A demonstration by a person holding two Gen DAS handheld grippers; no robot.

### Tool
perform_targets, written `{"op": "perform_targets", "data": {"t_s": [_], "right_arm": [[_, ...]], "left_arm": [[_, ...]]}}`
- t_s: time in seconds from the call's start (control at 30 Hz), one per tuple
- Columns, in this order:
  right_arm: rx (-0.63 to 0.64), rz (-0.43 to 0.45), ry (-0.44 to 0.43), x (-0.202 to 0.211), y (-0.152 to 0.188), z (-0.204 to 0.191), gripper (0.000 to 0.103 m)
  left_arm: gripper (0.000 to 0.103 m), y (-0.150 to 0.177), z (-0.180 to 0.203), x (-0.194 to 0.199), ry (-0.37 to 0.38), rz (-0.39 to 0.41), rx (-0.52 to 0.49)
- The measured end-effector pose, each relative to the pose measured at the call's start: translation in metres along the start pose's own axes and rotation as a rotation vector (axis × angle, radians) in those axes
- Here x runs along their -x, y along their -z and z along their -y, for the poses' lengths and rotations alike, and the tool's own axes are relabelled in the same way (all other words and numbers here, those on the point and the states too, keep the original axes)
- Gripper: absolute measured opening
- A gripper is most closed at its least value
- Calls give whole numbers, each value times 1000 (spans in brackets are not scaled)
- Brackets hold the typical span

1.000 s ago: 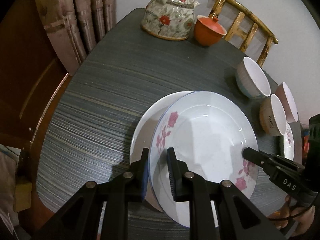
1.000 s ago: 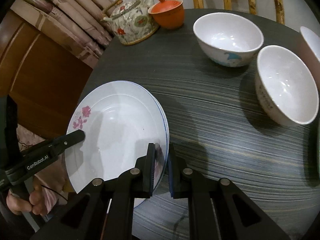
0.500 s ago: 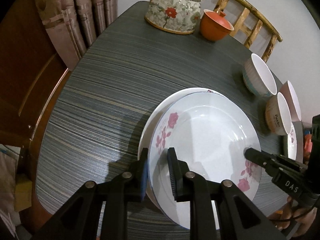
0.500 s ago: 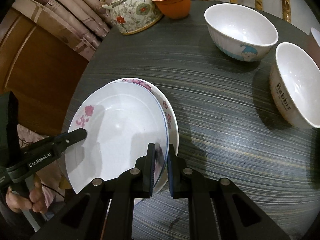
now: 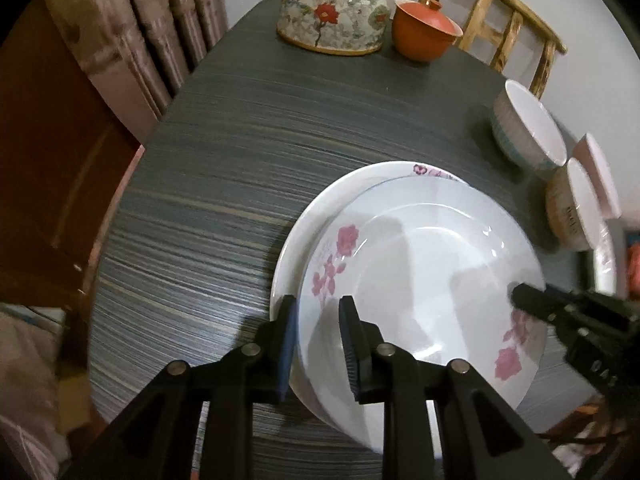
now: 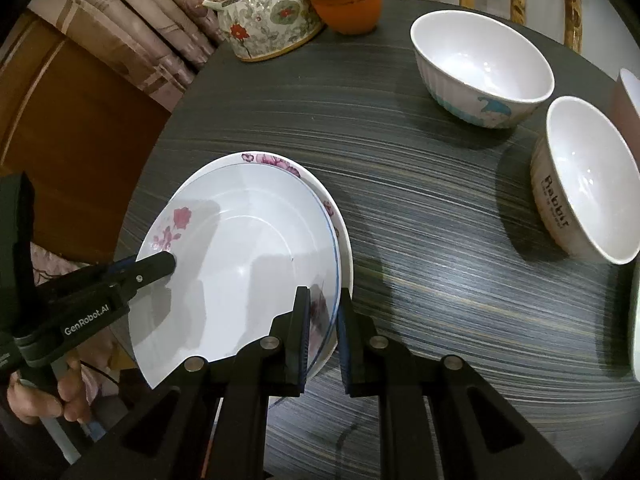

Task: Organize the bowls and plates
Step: 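Lift the blossom plate with the left tool and lower it onto the peony plate, then open the left tool and withdraw from the plate stack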

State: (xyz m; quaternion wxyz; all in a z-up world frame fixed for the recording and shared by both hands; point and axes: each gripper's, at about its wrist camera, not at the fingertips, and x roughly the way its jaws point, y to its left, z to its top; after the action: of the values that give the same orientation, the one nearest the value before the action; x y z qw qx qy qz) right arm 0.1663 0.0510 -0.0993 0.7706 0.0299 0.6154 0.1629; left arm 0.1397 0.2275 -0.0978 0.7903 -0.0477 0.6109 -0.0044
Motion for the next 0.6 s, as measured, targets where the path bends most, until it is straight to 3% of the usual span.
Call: {"op": "perform_targets", "data": {"t_s": [0.13, 0.37, 0.6], "right_arm": [[28, -3, 41, 0, -2, -4, 15], [62, 5, 59, -2, -4, -9, 16], [82, 23, 29, 0, -1, -14, 16]], "left_arm": [[23, 2, 12, 4, -98, 41, -63], [23, 7, -1, 15, -75, 80, -20], [25, 13, 0, 38, -126, 167, -11]]}}
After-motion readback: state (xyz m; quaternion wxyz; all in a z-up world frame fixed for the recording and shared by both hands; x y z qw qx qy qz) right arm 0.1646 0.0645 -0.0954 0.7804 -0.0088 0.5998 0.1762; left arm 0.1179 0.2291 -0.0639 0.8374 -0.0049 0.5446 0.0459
